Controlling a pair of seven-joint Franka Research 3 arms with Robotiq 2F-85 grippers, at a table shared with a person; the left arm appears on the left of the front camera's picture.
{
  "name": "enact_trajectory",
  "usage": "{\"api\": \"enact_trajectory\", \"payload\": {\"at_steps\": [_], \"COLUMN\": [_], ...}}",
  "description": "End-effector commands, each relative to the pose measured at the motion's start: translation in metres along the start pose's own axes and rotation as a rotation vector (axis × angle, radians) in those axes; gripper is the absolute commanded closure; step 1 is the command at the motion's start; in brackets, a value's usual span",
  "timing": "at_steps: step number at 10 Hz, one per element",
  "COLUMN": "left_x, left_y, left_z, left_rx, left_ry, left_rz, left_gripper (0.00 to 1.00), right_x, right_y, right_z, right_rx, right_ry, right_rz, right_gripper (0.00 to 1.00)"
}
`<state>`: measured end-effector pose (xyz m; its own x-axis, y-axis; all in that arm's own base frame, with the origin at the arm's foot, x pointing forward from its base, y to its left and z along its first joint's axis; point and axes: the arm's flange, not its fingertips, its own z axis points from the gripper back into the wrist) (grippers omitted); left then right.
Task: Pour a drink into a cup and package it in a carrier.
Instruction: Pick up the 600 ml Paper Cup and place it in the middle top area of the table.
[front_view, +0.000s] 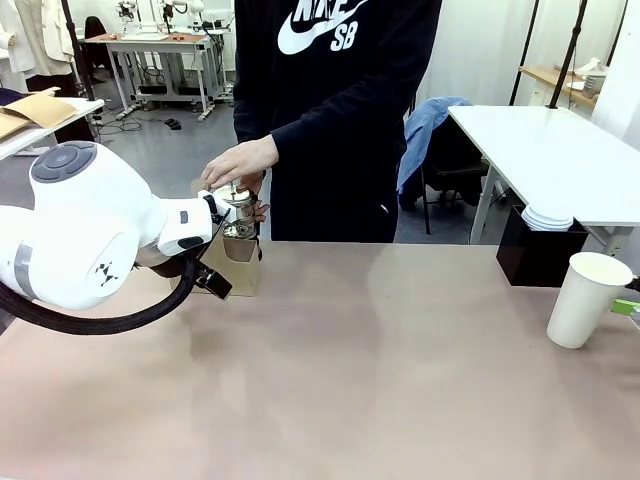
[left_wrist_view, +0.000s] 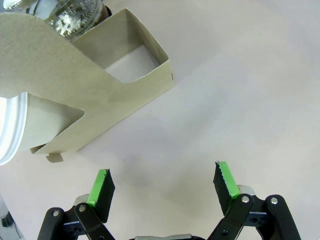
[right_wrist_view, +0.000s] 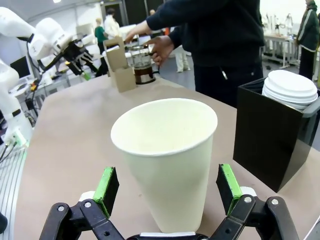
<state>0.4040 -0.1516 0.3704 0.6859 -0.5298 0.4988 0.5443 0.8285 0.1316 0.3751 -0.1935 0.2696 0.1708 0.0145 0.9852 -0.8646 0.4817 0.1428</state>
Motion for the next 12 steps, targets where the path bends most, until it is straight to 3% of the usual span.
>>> {"api": "enact_trajectory", "payload": {"at_steps": [1, 12], "left_x": [0.0, 0.0], "left_y": [0.0, 0.0], "left_z": [0.0, 0.0], "left_rx": [0.0, 0.0], "left_ry": [0.0, 0.0], "left_rz": [0.0, 0.0], "left_gripper": [0.0, 0.0], "right_x": [-0.004, -0.019], "right_y": [0.004, 0.002], "right_z": [-0.012, -0.058], "right_rx": [-0.034, -0.033], "right_ry": [-0.004, -0.021], "right_rz": [0.028, 0.019], "right_gripper": [0.0, 0.0]}}
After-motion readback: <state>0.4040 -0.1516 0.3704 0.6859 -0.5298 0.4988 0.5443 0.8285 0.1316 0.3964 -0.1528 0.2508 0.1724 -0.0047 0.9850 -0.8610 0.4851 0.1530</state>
